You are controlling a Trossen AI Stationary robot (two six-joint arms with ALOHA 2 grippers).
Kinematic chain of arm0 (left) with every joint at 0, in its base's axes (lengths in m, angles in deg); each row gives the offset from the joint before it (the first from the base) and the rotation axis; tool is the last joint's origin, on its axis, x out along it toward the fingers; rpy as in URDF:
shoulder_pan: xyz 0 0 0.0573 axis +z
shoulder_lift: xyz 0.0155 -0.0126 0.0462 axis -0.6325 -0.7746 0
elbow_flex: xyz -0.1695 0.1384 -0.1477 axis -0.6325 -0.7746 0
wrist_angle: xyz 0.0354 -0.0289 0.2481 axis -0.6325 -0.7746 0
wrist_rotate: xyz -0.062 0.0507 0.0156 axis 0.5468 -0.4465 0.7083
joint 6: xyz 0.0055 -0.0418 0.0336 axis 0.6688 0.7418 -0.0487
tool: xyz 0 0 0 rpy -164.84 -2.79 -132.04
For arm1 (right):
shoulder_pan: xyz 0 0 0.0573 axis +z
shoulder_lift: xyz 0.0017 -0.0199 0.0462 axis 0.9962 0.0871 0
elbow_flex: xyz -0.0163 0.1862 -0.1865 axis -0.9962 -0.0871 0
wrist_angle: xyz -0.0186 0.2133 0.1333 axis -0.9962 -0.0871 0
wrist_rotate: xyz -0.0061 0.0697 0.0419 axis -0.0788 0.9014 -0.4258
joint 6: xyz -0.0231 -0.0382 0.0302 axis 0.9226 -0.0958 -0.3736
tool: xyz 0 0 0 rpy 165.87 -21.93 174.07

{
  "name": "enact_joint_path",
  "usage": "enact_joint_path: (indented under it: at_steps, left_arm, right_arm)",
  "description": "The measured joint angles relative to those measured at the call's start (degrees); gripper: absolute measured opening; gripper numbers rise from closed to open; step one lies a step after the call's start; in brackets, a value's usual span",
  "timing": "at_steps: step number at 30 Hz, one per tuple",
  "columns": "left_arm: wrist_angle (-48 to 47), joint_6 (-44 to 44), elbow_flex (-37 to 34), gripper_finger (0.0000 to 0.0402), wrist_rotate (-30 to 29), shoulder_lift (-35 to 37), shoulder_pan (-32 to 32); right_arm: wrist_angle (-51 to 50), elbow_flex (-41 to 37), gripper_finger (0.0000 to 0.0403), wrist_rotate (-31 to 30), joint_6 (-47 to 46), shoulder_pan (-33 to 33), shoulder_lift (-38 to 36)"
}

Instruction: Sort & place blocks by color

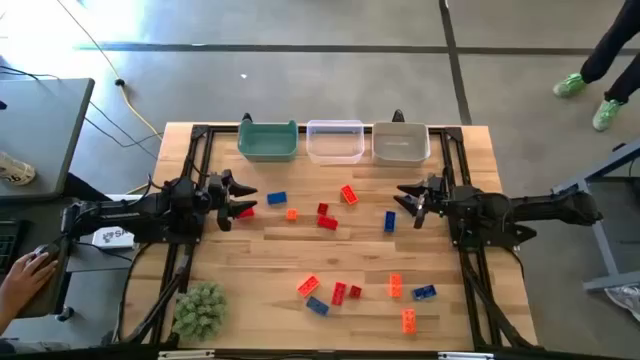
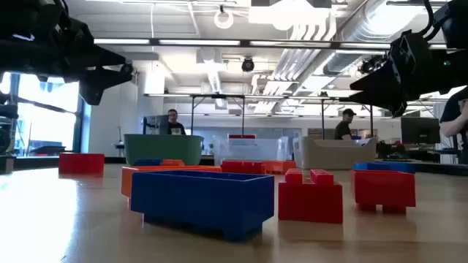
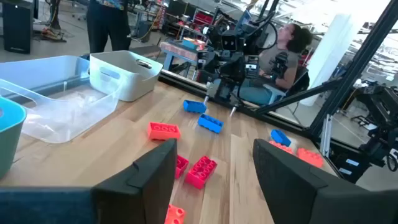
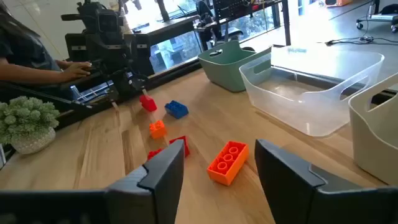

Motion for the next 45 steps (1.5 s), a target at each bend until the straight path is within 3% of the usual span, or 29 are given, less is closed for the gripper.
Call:
enact_joint_path:
  at_steps: [45]
  left_arm:
    - [0.01, 0.0, 0.0, 0.02, 0.0, 0.01, -0.01]
  right_arm:
    - [-0.07, 0.02, 0.0186, -0.01, -0.21, 0.0, -0.02]
